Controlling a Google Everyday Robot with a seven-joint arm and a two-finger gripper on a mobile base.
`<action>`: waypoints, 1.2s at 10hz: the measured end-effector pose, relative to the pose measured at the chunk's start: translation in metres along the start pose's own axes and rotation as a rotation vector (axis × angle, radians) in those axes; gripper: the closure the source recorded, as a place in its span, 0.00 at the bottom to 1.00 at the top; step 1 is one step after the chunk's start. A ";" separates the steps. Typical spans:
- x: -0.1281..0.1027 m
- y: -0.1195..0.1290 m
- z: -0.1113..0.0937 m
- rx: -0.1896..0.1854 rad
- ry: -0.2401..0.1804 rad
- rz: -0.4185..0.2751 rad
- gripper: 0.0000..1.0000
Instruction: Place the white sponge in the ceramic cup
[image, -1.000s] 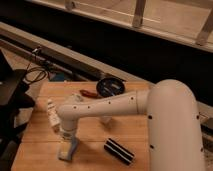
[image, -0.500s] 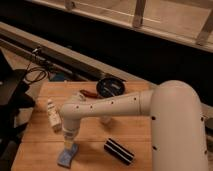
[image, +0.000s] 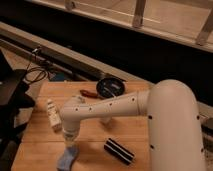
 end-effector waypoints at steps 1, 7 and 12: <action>-0.003 0.001 -0.006 0.014 -0.004 -0.009 1.00; -0.037 0.021 -0.080 0.148 -0.048 -0.104 0.71; -0.035 0.024 -0.055 0.093 -0.047 -0.111 0.26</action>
